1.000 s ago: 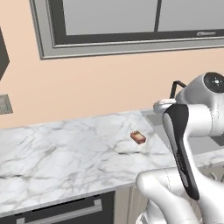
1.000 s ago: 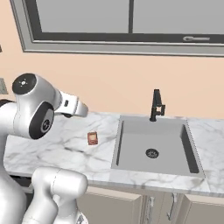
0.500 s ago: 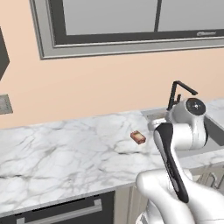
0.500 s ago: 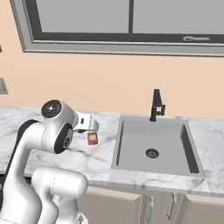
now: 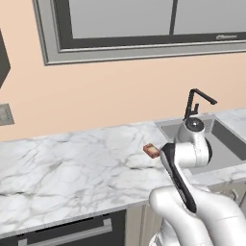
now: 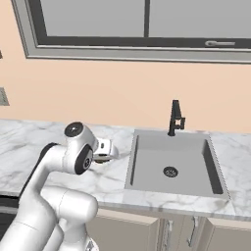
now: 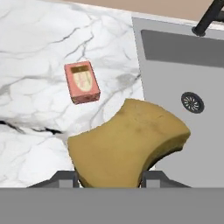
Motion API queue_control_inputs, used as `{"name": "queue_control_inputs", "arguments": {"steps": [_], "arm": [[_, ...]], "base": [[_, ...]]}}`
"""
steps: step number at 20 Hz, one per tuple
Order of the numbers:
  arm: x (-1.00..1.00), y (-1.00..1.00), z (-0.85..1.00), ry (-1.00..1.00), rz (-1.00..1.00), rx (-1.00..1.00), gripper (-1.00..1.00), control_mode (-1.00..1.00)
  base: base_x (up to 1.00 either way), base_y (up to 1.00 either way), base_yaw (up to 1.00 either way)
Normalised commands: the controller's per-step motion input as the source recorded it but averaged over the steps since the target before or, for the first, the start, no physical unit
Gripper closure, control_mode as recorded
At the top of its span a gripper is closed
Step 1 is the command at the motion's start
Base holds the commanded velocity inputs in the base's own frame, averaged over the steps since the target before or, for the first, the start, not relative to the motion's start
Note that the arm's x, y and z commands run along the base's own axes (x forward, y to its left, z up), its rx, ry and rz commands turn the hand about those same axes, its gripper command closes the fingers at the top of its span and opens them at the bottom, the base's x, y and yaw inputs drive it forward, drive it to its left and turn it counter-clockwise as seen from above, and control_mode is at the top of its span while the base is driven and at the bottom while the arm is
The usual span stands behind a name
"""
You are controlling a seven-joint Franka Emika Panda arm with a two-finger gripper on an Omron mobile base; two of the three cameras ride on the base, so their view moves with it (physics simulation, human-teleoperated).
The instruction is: Locate and retrieve the sponge and bar soap from the cabinet. Place them next to the sink.
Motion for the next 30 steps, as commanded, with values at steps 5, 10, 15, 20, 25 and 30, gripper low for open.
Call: {"name": "queue_control_inputs", "arguments": {"steps": [5, 10, 15, 20, 25, 30], "arm": [[0.30, -0.08, -0.21, 0.09, 0.00, 0.00, 1.00, -1.00], [0.32, 0.00, -0.46, 0.12, 0.01, 0.02, 1.00, -1.00], [0.34, 0.00, -0.53, 0.08, 0.00, 0.10, 1.00, -1.00], [0.23, -0.01, -0.61, 0.02, 0.00, 0.12, 1.00, -1.00], [0.09, 0.03, -0.59, -0.02, 0.00, 0.06, 1.00, -1.00], [-0.02, 0.17, -0.13, -0.02, 0.00, -0.03, 1.00, -1.00]], "base": [[0.00, 0.00, 0.00], [0.00, 0.00, 0.00], [0.00, 0.00, 0.00], [0.00, 0.00, 0.00], [0.00, 0.00, 0.00], [0.00, 0.00, 0.00]]}}
